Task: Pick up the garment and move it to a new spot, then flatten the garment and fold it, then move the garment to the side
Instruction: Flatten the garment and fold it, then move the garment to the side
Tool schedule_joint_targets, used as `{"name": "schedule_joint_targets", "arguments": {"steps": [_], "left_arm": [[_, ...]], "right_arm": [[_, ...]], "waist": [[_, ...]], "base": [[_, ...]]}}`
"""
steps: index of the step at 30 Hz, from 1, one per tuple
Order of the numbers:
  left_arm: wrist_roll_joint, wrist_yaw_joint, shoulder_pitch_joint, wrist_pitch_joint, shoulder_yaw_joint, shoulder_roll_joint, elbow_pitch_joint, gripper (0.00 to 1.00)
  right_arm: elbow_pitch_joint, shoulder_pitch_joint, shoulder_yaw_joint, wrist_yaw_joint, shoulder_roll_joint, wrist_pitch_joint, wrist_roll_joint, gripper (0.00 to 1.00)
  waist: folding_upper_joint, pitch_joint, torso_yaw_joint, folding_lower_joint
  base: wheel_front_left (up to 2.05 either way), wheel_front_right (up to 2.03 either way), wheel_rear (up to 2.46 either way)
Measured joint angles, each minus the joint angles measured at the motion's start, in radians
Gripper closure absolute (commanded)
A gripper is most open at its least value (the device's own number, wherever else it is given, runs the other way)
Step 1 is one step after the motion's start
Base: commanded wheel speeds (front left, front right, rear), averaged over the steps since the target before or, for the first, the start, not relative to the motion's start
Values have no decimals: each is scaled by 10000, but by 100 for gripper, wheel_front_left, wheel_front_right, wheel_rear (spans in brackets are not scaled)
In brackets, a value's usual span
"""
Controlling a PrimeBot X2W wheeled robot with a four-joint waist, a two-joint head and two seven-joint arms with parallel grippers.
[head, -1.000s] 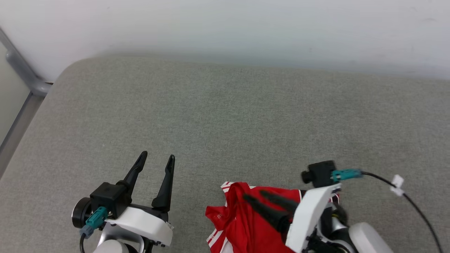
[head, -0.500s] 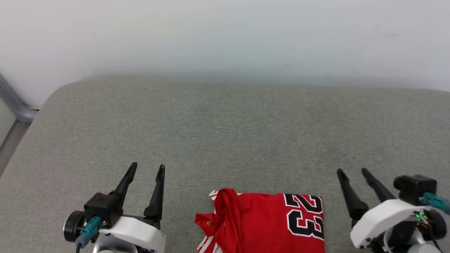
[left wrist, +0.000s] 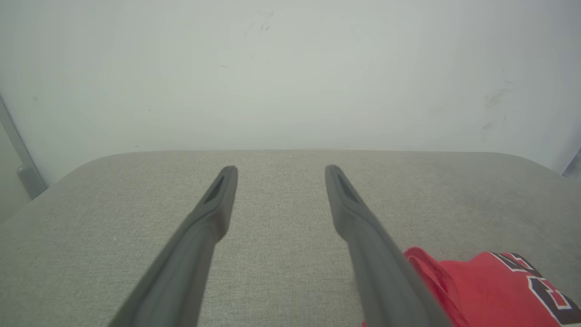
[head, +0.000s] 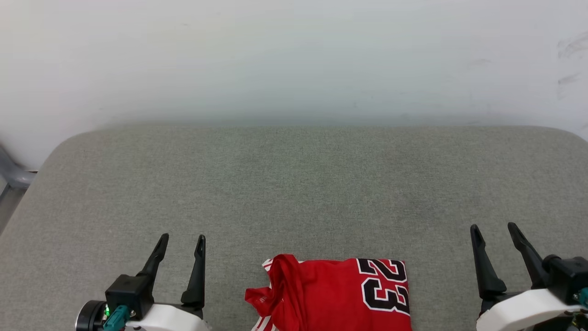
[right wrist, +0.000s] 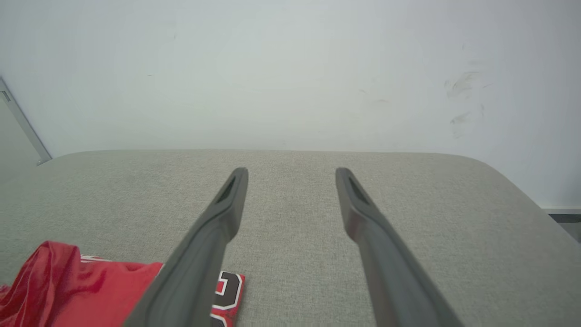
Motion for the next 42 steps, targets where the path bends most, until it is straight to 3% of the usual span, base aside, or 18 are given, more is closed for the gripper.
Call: {"name": "schedule_joint_targets", "arguments": {"steps": [16, 24, 31, 38, 42], "left_arm": [[320, -370, 83, 0, 433, -353, 280, 0], [581, -683, -339, 0, 554, -573, 360, 0], [848, -1043, -815, -2, 685, -903, 359, 0], [1135, -1467, -1317, -2, 826, -1252, 428, 0], [1243, -1676, -1412, -2, 920, -1406, 560, 0]], "right_arm": [[-849, 516, -4, 0, 23, 830, 284, 0], [161, 726, -825, 0, -194, 3147, 1948, 0], [828, 605, -320, 0, -633, 5409, 3875, 0], [1549, -114, 500, 0, -514, 6201, 5519, 0], [2284, -316, 742, 10, -539, 6895, 5822, 0]], "waist": [[0, 157, -59, 0], [0, 492, 339, 0], [0, 1127, 674, 1], [0, 1810, 1055, 2], [0, 2037, 1281, 1]], "base": [[0, 0, 0], [0, 0, 0], [0, 0, 0], [0, 0, 0], [0, 0, 0]]}}
